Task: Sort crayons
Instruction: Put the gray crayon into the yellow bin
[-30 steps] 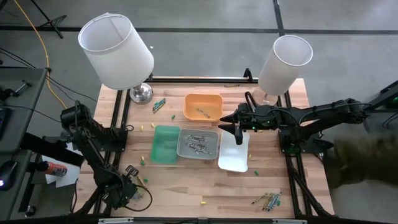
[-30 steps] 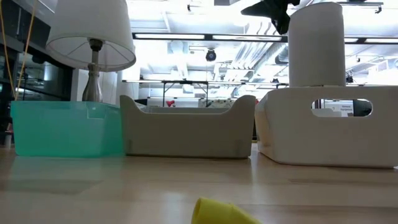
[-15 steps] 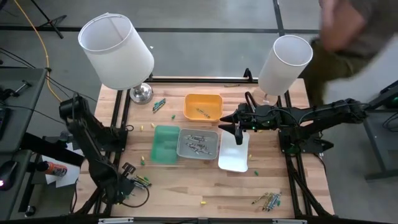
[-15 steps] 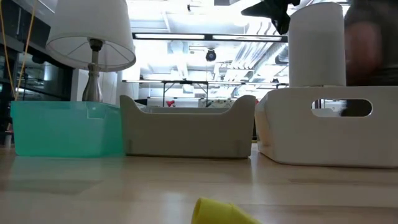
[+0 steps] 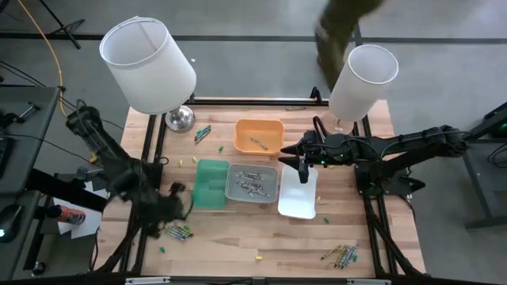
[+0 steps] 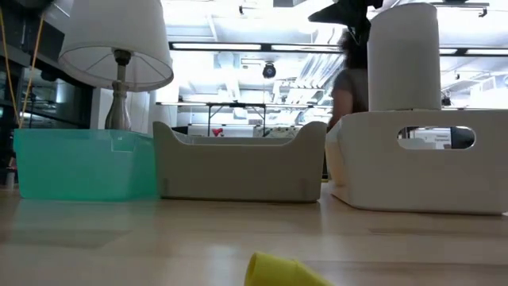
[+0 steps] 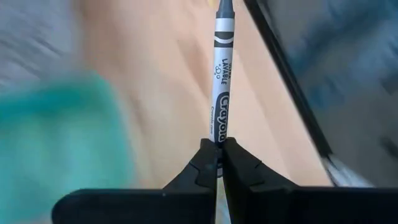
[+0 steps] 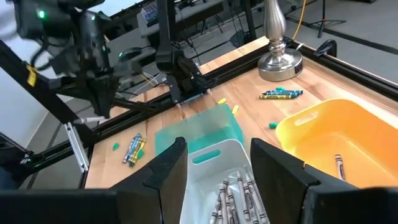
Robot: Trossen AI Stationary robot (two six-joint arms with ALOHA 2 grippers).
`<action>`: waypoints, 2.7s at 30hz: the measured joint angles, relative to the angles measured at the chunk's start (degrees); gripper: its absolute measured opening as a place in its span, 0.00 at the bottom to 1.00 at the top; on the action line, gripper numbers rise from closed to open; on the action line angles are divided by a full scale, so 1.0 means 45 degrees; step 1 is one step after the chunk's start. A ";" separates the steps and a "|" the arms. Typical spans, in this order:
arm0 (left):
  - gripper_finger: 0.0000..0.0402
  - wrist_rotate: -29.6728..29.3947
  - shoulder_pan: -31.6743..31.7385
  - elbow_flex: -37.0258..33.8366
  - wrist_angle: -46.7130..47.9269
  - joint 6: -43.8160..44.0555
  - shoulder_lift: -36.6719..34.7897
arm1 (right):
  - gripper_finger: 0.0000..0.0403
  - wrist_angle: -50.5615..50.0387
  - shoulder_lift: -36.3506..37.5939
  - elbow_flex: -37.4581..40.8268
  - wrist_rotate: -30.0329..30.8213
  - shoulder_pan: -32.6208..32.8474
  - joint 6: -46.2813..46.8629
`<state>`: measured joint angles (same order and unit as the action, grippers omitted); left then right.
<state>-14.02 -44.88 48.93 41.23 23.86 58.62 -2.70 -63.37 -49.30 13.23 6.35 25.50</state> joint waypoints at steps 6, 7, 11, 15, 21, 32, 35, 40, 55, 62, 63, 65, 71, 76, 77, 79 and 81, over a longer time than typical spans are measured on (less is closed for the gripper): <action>0.00 -0.0712 0.4526 0.0288 -0.3657 -0.4003 0.0050 | 0.42 0.0111 0.0000 0.0000 0.0074 0.0000 0.0000; 0.00 -0.0714 0.5271 0.0300 -0.4455 -0.4553 0.0160 | 0.42 0.0119 0.0000 0.0000 0.0074 0.0000 0.0000; 0.00 -0.0663 0.7943 0.0302 -0.7346 -0.5872 0.0564 | 0.42 0.0197 0.0000 0.0000 0.0093 0.0000 0.0000; 0.00 0.0340 0.9502 0.0305 -0.9103 -0.5796 0.0910 | 0.42 0.0257 0.0000 0.0000 0.0132 0.0000 0.0000; 0.00 0.0802 0.9864 0.0295 -0.9157 -0.5796 0.1216 | 0.42 0.0270 0.0000 0.0000 0.0132 0.0000 -0.0001; 0.00 -0.0344 1.1212 0.1697 -0.8700 -0.5985 0.4184 | 0.42 0.0324 0.0000 0.0000 0.0566 0.0000 -0.0084; 0.00 0.0273 1.2272 0.3344 -0.6591 -0.5818 0.5683 | 0.42 0.0450 0.0005 0.0000 0.0703 0.0000 -0.0007; 0.00 0.1776 1.3441 0.4915 -0.4283 -0.6147 0.8274 | 0.42 0.0485 0.0000 0.0000 0.0724 0.0004 -0.0005; 0.00 0.1646 1.3901 0.5298 -0.3843 -0.7136 1.1685 | 0.42 0.0459 0.0000 0.0008 0.0737 0.0000 0.0040; 0.00 0.1618 1.3901 0.5298 -0.3969 -0.7236 1.1904 | 0.42 0.0456 0.0005 0.0010 0.0744 0.0000 0.0044; 0.00 0.1618 1.3901 0.5301 -0.3979 -0.7262 1.1909 | 0.42 0.0463 0.0005 0.0010 0.0740 0.0001 0.0044; 0.00 0.1618 1.3901 0.5298 -0.3884 -0.7274 1.1934 | 0.42 0.0458 0.0005 0.0010 0.0744 0.0000 0.0040; 0.10 0.0946 1.3842 0.5298 -0.3899 -0.7601 1.1935 | 0.42 0.0456 0.0005 0.0010 0.0744 0.0000 0.0020; 0.24 0.0745 1.3844 0.5430 -0.3562 -0.7579 1.1670 | 0.42 0.0456 0.0005 0.0010 0.0744 0.0002 -0.0002; 0.26 0.0741 1.3847 0.5561 -0.3145 -0.7565 1.1588 | 0.42 0.0456 0.0003 0.0010 0.0744 0.0003 0.0000; 0.31 0.0712 1.3847 0.6087 -0.2690 -0.7583 1.1516 | 0.42 0.0445 0.0005 0.0010 0.0749 0.0000 -0.0005; 0.35 0.0705 1.3873 0.6531 -0.1720 -0.7564 1.1153 | 0.42 0.0436 0.0005 0.0010 0.0749 0.0000 -0.0005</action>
<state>-10.85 17.55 78.32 33.49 -10.17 108.81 -0.74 -63.35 -49.25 16.60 6.35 25.47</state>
